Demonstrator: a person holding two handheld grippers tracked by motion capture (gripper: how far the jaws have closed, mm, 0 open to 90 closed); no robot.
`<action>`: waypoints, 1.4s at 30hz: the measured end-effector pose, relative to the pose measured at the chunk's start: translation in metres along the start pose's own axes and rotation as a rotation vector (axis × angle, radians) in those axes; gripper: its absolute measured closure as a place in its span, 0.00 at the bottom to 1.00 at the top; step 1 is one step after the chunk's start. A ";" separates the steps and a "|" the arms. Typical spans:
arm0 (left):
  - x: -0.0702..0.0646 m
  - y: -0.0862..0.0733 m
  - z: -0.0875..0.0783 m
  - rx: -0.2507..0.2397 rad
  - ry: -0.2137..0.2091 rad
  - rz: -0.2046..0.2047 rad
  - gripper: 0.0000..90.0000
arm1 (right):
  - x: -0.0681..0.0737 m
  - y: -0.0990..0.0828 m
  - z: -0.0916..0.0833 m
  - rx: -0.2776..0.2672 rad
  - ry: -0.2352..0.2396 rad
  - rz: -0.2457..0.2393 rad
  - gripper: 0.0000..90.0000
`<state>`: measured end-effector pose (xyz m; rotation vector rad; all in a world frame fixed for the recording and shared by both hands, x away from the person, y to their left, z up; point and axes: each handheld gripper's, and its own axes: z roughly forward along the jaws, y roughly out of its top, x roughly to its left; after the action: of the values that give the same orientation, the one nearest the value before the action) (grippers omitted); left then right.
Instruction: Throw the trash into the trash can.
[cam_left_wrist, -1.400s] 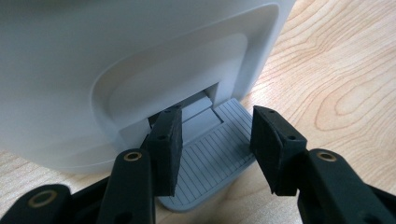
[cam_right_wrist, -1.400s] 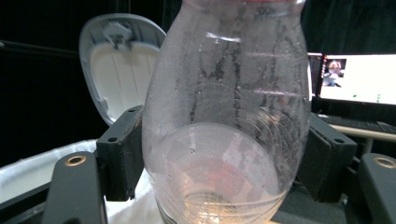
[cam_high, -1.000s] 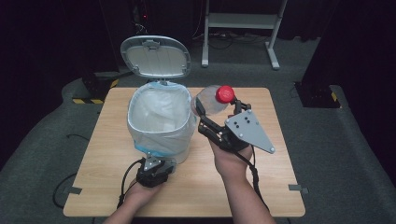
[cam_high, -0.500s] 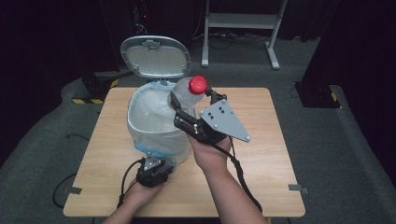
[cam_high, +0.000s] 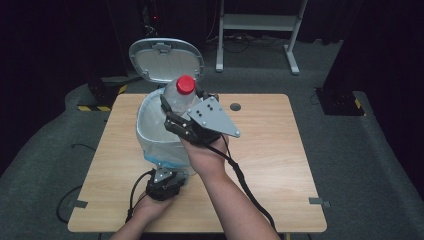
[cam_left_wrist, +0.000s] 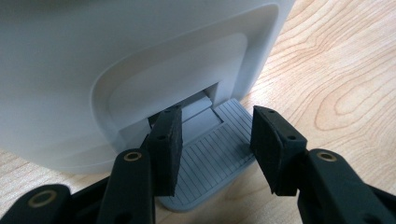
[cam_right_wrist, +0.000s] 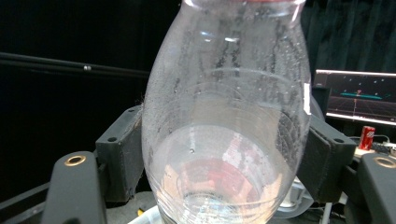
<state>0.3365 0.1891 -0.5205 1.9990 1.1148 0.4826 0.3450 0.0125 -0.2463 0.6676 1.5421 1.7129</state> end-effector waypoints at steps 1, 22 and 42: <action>0.000 0.000 0.000 0.000 0.000 0.002 0.60 | 0.001 -0.001 0.003 0.004 0.005 0.001 0.30; 0.000 0.000 0.000 0.004 -0.005 -0.005 0.60 | -0.007 -0.006 0.056 0.105 0.025 0.057 0.29; 0.000 0.000 0.000 -0.001 0.002 0.004 0.60 | -0.004 0.008 0.047 0.101 0.003 0.023 0.21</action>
<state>0.3364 0.1897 -0.5204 2.0007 1.1121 0.4875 0.3827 0.0377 -0.2316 0.7368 1.6372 1.6628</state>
